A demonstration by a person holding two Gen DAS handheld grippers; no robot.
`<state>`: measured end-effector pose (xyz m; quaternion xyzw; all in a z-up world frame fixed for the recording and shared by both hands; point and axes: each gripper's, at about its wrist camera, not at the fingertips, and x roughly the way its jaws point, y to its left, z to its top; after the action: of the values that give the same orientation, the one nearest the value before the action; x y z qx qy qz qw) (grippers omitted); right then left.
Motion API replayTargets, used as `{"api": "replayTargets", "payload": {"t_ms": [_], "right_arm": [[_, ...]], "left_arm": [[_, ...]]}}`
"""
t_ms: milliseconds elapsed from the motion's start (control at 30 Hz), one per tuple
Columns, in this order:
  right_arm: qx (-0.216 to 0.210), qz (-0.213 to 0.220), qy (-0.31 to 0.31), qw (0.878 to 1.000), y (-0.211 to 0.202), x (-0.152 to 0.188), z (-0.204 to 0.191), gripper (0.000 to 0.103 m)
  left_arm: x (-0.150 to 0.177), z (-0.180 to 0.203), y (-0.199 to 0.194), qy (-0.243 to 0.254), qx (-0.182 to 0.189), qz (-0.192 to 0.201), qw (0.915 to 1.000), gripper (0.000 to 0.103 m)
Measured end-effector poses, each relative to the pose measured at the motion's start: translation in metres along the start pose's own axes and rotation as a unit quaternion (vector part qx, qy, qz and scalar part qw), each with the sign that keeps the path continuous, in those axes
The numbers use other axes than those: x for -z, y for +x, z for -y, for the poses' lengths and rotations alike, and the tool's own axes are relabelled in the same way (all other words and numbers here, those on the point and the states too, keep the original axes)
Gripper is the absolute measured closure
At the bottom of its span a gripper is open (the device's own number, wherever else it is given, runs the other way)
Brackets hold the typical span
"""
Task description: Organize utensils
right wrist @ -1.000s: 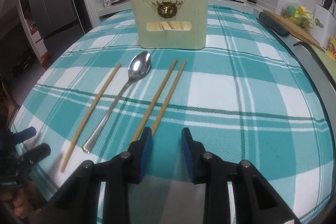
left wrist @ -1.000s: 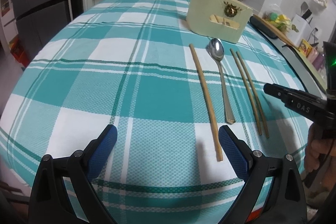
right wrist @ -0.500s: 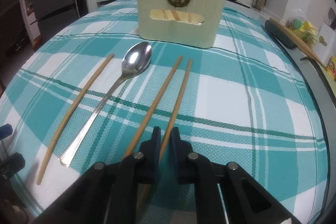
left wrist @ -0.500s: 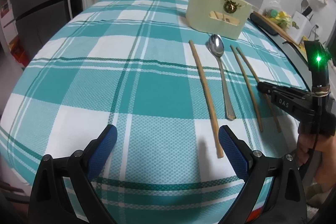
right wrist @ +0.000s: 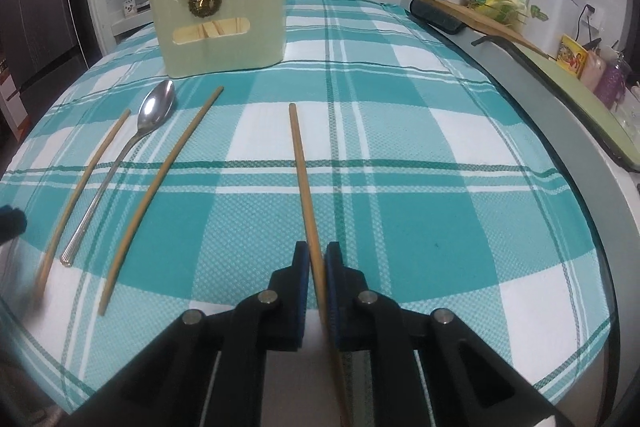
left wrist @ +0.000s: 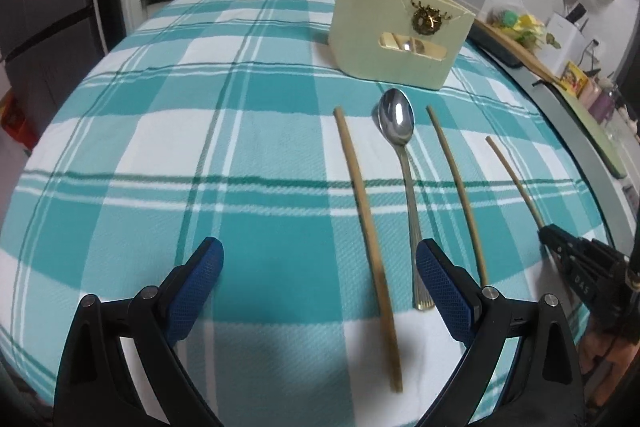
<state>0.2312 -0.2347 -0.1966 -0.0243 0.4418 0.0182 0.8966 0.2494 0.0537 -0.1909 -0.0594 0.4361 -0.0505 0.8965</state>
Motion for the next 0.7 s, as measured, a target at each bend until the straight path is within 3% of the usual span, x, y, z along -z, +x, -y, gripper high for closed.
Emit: {"api": "replayTargets", "payload": {"t_ms": [133,267,367,433,500,567,700], "right_arm": [[-0.002,0.003,-0.001,1.000,0.000,0.000,0.000,0.094],[-0.007,0.008,-0.005,1.000,-0.001,0.002,0.001,0.094],[-0.007,0.012,-0.009,1.000,-0.002,0.004,0.002,0.094],[-0.009,0.015,-0.010,1.000,-0.002,0.005,0.002,0.094],[-0.009,0.013,-0.014,1.000,-0.002,0.003,0.002,0.094],[-0.012,0.013,-0.012,1.000,-0.001,0.003,0.003,0.095],[-0.012,0.013,-0.007,1.000,-0.001,0.002,0.006,0.096]], "left_arm": [[-0.022,0.012,0.031,0.026,-0.024,-0.009,0.9993,0.008],[-0.024,0.020,0.052,0.055,-0.064,-0.028,0.9960,0.020],[-0.016,0.019,0.051,0.052,-0.060,-0.020,0.9966,0.026],[-0.013,0.019,0.047,0.053,-0.056,-0.012,0.9970,0.039],[-0.012,0.021,0.044,0.058,-0.052,-0.005,0.9970,0.071],[-0.012,0.022,0.043,0.060,-0.054,-0.001,0.9968,0.094],[-0.008,0.014,0.037,0.037,-0.056,0.002,0.9977,0.097]]}}
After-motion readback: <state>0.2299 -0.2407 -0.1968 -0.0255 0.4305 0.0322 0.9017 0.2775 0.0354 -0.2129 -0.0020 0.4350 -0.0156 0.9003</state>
